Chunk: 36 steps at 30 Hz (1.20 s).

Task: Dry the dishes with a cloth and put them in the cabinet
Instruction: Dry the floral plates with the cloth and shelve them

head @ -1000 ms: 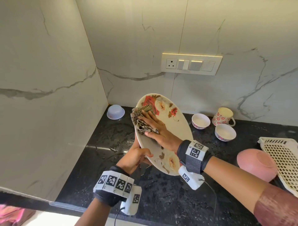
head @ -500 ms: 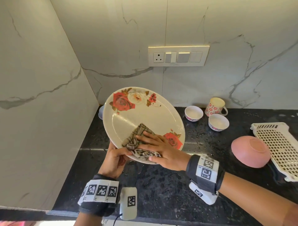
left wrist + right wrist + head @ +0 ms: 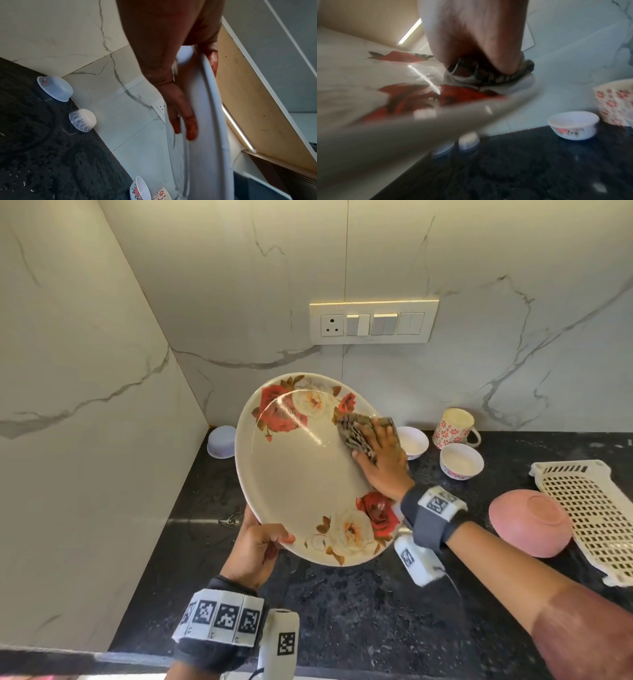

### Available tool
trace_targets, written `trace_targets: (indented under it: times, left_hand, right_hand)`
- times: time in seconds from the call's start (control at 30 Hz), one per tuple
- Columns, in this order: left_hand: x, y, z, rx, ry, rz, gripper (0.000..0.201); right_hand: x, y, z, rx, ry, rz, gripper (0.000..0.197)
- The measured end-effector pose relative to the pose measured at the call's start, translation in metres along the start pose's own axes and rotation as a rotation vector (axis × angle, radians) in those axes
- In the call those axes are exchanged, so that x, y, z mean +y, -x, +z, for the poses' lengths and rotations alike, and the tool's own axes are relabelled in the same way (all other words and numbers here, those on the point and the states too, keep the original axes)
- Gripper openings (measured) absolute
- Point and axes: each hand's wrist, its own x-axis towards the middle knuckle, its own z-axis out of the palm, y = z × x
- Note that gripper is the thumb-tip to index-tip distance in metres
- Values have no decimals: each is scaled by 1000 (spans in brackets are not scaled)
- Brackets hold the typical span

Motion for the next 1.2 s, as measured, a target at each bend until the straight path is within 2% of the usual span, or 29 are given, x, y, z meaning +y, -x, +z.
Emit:
trace_targets:
  times: [0.1, 0.2, 0.33, 0.43, 0.57, 0.67, 0.73, 0.8, 0.87, 0.93, 1.0, 1.07, 1.13, 1.2]
  left_hand:
    - [3, 1, 1, -14, -32, -1, 84]
    - [9, 0, 0, -45, -109, 6, 85]
    - [16, -2, 1, -45, -132, 0, 94]
    - [19, -1, -4, -14, -115, 64, 99]
    - [22, 8, -11, -13, -112, 85, 98]
    - [18, 16, -10, -24, -127, 74, 100]
    - [15, 20, -9, -31, -140, 70, 101]
    - [13, 20, -7, -29, -151, 53, 99]
    - [10, 19, -4, -5, -171, 43, 95]
    - [8, 17, 0, 15, -185, 32, 91]
    - [7, 16, 3, -5, -226, 33, 91]
    - [8, 17, 6, -47, -276, 71, 95]
    - [9, 17, 8, -89, -315, 123, 101]
    - [9, 16, 9, -108, -328, 166, 103]
  right_hand:
    - [-23, -26, -8, 42, -75, -114, 64]
    - [-51, -35, -12, 8, -134, -218, 64]
    - [-82, -16, 2, -22, -62, -536, 62]
    - [-69, 11, 19, -63, 5, -709, 57]
    - [-23, 40, 32, -68, -28, -702, 51]
    - [1, 37, 33, 12, -86, -605, 50]
    - [10, 25, 32, 125, -151, -460, 47]
    - [12, 13, 27, 260, -256, -243, 42]
    - [1, 6, 15, 368, -498, -63, 40]
    - [-15, -2, -6, 416, -804, 15, 36]
    - [-36, -13, -26, 485, -901, -56, 36]
    - [-63, -21, -42, 472, -865, -241, 42]
    - [-86, -27, -48, 346, -629, -435, 46]
    - [-98, -27, -46, 162, -221, -578, 53]
